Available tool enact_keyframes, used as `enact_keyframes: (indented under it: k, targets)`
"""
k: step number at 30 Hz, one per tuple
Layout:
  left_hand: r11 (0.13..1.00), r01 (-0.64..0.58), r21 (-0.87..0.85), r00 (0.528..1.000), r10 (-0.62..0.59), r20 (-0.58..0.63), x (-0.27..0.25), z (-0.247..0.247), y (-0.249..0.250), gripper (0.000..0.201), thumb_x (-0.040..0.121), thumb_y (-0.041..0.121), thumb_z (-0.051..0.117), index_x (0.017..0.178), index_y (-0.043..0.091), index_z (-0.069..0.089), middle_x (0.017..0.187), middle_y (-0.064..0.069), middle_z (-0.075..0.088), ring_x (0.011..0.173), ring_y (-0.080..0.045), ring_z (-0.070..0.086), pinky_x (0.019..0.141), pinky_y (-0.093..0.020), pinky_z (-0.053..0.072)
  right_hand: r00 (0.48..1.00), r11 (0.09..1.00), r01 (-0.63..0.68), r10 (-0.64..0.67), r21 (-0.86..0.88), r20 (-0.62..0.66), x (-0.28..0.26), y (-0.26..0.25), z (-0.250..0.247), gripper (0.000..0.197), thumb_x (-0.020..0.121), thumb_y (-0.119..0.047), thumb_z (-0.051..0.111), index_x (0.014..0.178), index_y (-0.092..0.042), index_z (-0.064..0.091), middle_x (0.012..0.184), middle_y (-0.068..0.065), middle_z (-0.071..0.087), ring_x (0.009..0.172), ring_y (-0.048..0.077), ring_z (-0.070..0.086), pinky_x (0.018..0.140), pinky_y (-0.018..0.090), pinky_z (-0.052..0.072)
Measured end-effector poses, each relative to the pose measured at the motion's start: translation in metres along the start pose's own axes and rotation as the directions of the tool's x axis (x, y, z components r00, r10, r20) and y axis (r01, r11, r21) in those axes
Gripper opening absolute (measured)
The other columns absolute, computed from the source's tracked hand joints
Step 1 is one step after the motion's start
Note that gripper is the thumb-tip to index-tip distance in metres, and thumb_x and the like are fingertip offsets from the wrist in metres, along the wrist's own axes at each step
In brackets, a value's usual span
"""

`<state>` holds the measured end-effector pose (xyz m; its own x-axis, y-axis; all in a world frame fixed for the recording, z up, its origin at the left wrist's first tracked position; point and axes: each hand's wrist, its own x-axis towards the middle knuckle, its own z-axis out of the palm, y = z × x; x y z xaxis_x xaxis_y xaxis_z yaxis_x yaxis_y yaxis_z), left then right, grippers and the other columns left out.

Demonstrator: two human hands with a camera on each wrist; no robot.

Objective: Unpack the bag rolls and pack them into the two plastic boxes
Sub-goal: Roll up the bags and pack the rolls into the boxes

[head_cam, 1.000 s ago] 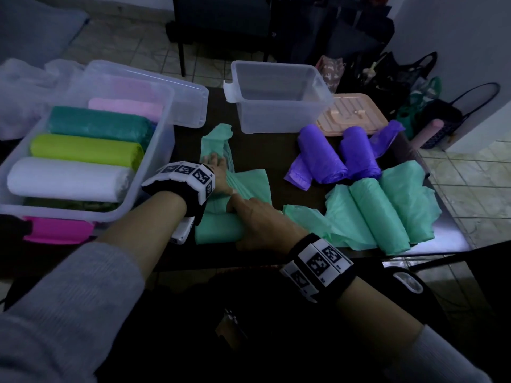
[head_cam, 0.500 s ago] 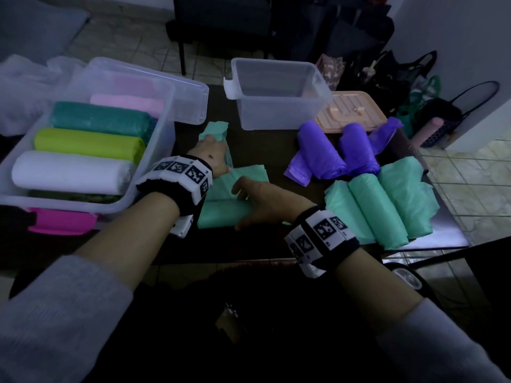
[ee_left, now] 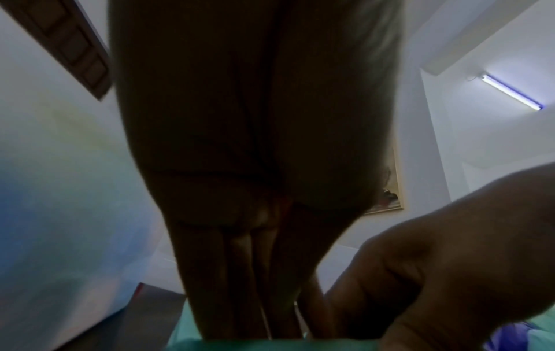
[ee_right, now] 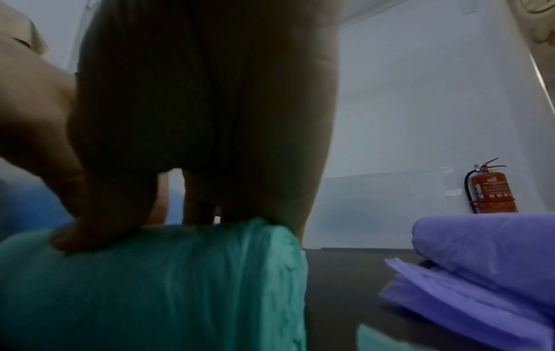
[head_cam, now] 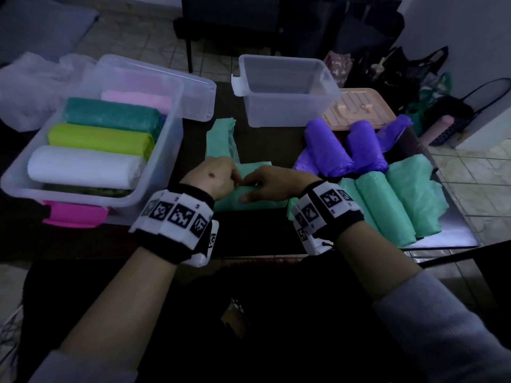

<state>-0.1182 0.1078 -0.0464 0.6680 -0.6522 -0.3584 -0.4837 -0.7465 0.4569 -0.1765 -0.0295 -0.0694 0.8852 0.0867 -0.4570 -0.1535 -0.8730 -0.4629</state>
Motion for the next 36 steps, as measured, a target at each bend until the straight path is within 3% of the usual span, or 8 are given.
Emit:
enact_keyframes:
  k: [5,8,13,16,19,26,32,36]
  targets:
    - [0.994,-0.008,0.107,0.986,-0.010,0.164,-0.002,0.002,-0.007,0.054,0.085,0.017,0.061,0.136,0.018,0.043,0.135,-0.006,0.049,0.121,-0.023,0.049,0.101,-0.036,0.042,0.998,0.999,-0.017,0.020,0.044,-0.057,0.005,0.003,-0.003,0.040,0.090,-0.036,0.059,0.118,-0.007,0.060,0.117,0.010,0.061,0.104,0.020,0.056,0.095,0.033,0.044]
    - [0.988,-0.036,0.150,0.991,0.016,0.132,0.002,0.011,-0.008,0.071,0.071,0.027,0.079,0.131,0.014,0.043,0.129,-0.006,0.050,0.115,-0.024,0.051,0.095,-0.037,0.044,0.998,0.999,-0.029,0.031,0.033,-0.059,0.006,0.003,-0.003,0.038,0.093,-0.036,0.054,0.117,-0.006,0.062,0.115,0.010,0.062,0.104,0.021,0.057,0.096,0.036,0.044]
    - [0.973,-0.059,0.225,0.998,0.049,0.049,0.004,0.025,-0.007,0.073,0.069,0.027,0.080,0.129,0.011,0.041,0.132,-0.009,0.039,0.125,-0.026,0.037,0.101,-0.037,0.038,0.998,0.999,-0.047,0.048,0.007,-0.036,0.008,0.004,-0.002,0.041,0.096,-0.036,0.048,0.115,-0.003,0.062,0.114,0.014,0.062,0.104,0.025,0.058,0.096,0.038,0.043]
    - [0.976,-0.063,0.208,0.998,0.065,-0.005,-0.001,0.023,-0.011,0.073,0.071,0.023,0.079,0.132,0.014,0.041,0.135,-0.008,0.028,0.127,-0.026,0.027,0.104,-0.037,0.034,0.999,0.999,-0.046,0.046,0.017,-0.022,0.008,0.003,-0.005,0.039,0.098,-0.034,0.046,0.114,-0.001,0.061,0.103,0.009,0.060,0.093,0.019,0.054,0.078,0.024,0.039]
    - [0.973,-0.099,0.209,0.990,0.117,-0.079,-0.004,0.021,-0.016,0.069,0.073,0.017,0.077,0.132,0.013,0.041,0.131,-0.009,0.038,0.123,-0.027,0.035,0.097,-0.037,0.037,0.998,0.998,-0.061,0.062,0.016,-0.025,0.010,0.003,-0.007,0.039,0.098,-0.033,0.044,0.108,0.001,0.063,0.093,0.008,0.055,0.083,0.016,0.049,0.063,0.023,0.032]
    - [0.974,-0.074,0.212,0.996,0.082,-0.028,-0.001,0.015,-0.014,0.048,0.081,0.012,0.067,0.124,0.006,0.045,0.125,-0.013,0.048,0.115,-0.030,0.048,0.091,-0.039,0.043,0.932,0.995,-0.058,0.025,-0.080,-0.363,0.013,-0.001,0.008,0.028,0.092,-0.027,0.056,0.110,-0.006,0.059,0.115,0.015,0.059,0.109,0.031,0.053,0.094,0.038,0.042]
    - [0.970,-0.034,0.242,0.996,0.014,0.084,0.008,0.009,-0.010,0.042,0.086,0.007,0.057,0.127,0.007,0.049,0.125,-0.015,0.053,0.111,-0.028,0.055,0.085,-0.032,0.044,0.955,0.898,-0.121,-0.011,-0.423,-0.297,-0.008,-0.018,0.035,0.061,0.084,-0.034,0.065,0.132,-0.005,0.040,0.129,0.014,0.044,0.119,0.030,0.043,0.096,0.040,0.038]
    - [0.961,-0.025,0.276,0.986,-0.021,0.163,0.008,0.010,-0.011,0.038,0.090,0.012,0.053,0.128,0.007,0.052,0.121,-0.011,0.056,0.108,-0.027,0.055,0.088,-0.033,0.043,0.965,0.934,-0.100,0.007,-0.344,-0.262,-0.011,-0.020,0.038,0.058,0.084,-0.026,0.065,0.132,-0.006,0.041,0.129,0.013,0.044,0.120,0.029,0.042,0.098,0.042,0.040]
